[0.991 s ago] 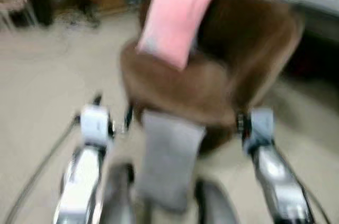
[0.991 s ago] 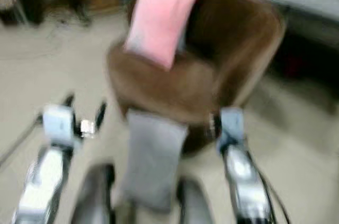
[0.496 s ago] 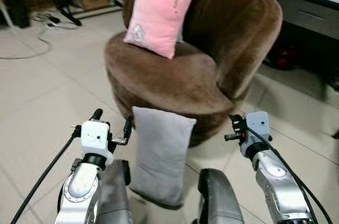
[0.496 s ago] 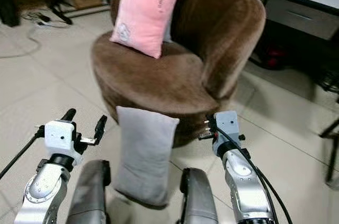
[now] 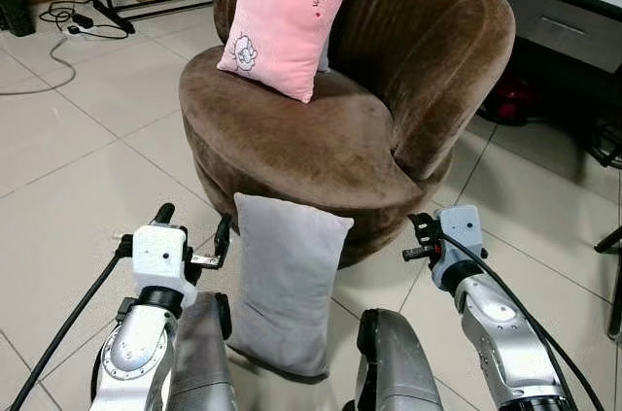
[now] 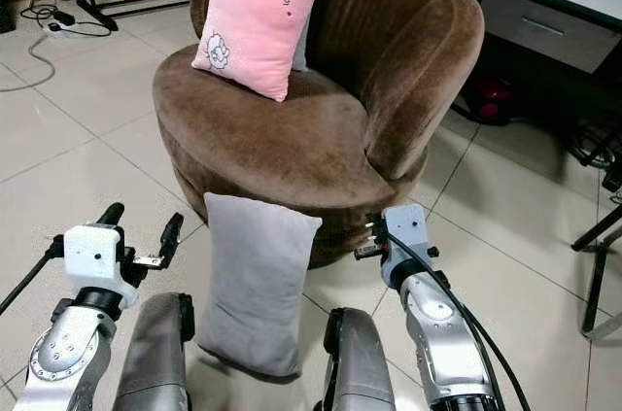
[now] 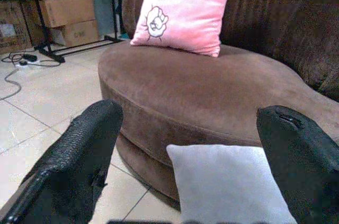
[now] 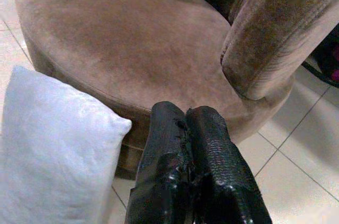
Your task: Move the pillow to the sofa from floor
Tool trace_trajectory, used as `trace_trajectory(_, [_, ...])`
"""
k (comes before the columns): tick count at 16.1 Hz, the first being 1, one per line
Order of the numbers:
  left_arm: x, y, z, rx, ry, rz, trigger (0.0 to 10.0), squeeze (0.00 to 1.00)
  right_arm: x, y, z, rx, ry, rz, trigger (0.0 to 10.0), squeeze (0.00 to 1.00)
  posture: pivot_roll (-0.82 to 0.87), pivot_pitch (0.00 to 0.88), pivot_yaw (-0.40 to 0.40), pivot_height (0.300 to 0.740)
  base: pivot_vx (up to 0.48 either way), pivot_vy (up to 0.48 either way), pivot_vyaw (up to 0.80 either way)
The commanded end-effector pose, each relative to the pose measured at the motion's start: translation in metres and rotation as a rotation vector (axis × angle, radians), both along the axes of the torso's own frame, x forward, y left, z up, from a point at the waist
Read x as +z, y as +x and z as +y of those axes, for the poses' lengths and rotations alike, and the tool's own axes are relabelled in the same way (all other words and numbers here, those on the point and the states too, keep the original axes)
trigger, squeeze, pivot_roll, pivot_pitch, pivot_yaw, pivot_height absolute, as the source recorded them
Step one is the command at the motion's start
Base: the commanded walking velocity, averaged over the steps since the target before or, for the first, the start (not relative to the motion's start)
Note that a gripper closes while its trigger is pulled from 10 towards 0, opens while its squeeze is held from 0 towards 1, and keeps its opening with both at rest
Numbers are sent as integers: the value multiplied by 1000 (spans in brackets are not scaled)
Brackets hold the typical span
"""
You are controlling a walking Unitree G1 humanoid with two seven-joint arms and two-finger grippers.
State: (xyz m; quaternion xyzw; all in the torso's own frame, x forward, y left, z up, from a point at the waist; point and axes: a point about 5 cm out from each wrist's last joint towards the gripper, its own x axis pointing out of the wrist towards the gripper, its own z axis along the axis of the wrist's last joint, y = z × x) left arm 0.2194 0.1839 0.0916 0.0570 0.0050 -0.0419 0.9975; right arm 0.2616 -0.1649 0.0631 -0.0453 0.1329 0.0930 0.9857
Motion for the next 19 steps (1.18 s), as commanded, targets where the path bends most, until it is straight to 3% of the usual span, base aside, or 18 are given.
trace_trajectory(1, [1, 1, -3, -21, -12, 2, 10000, 114, -1, -1, -3, -15, -5, 9, 10000, 0, 24, 0, -117, 520, 307, 0, 0])
trace_trajectory(7, [0, -1, 2, -48, 32, 15, 10000, 114, -12, -5, 8, 15, 77, 66, 10000, 0, 91, 0, -65, 520, 328, 0, 0])
trace_trajectory(11, [3, -4, 12, -52, 54, 26, 10000, 125, -17, -5, 23, 56, 65, 63, 10000, 0, 133, 0, -12, 520, 327, 0, 200])
trace_trajectory(13, [3, 0, 14, -65, 67, 27, 10000, 118, -18, -3, 22, -11, 86, 61, 10000, 0, 129, 0, -6, 520, 319, 0, 0])
trace_trajectory(16, [1, 5, 9, -75, 57, 24, 10000, 118, -14, -2, 17, -15, 12, 25, 10000, 0, 104, 0, -17, 520, 305, 0, 0])
trace_trajectory(19, [-1, 5, 5, -77, 45, 21, 10000, 118, -12, 3, 15, -19, 20, 24, 10000, 0, 100, 0, -38, 520, 299, 0, 0])
